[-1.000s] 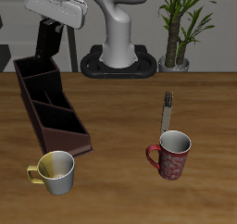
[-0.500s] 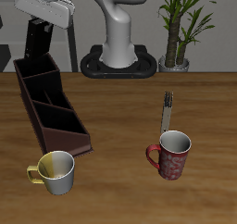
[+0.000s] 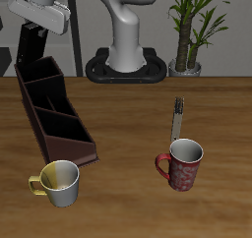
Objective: Place the black book into the right desk caddy's right compartment
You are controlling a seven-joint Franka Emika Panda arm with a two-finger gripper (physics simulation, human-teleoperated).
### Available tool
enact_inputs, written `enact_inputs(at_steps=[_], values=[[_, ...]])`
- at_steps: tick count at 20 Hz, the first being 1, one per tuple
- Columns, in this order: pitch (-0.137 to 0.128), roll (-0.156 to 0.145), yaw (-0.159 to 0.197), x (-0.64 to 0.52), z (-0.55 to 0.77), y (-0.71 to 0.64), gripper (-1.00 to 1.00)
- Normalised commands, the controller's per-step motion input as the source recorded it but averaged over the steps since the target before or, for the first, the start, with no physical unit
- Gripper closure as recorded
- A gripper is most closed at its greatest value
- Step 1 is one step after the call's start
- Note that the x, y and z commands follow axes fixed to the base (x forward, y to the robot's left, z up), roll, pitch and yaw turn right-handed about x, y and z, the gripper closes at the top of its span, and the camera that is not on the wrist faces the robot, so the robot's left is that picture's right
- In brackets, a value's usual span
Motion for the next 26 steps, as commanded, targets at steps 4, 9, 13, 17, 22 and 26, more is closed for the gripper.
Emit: enact_inputs(at_steps=[4,9,13,17,22,26], values=[[-0.011,-0.029,0.005,-0.15,-0.11,-0.02,1.0],[-0.012,-0.042,0.017,-0.1,-0.03,0.0,1.0],[0.01,-0.006,0.009,0.05,-0.14,0.05,1.0],[0.041,-0.004,0.02,0.14,-0.25,0.08,1.0],[0.04,-0.004,0.001,0.15,-0.22,0.04,1.0],[0.023,-0.005,0.002,0.07,-0.15,0.06,1.0]])
